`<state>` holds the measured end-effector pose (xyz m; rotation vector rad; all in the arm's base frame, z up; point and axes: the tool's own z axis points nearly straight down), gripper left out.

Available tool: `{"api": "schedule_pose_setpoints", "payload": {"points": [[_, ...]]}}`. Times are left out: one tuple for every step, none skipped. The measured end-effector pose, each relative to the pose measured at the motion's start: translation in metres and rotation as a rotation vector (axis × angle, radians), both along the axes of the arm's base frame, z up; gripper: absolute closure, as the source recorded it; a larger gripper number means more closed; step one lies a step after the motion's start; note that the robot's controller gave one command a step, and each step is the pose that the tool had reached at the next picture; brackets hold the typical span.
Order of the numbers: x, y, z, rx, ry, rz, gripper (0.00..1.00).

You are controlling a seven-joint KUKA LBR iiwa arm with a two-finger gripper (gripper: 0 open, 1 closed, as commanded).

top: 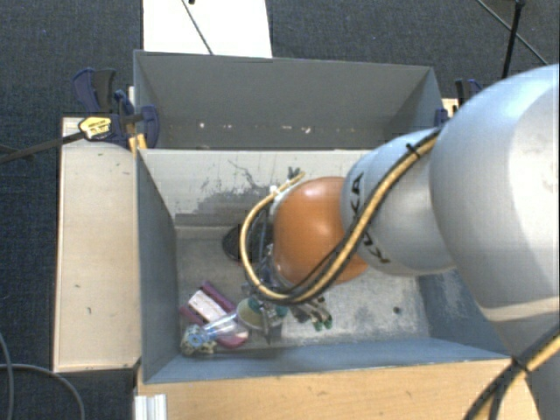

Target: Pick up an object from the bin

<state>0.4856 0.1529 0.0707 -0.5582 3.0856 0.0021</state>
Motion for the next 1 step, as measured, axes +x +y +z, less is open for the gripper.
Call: {"api": "schedule_pose_setpoints", "payload": {"points": [[0.0021,0.0038,0.1510,0.001,-0.005,0.021,1.00]]}}
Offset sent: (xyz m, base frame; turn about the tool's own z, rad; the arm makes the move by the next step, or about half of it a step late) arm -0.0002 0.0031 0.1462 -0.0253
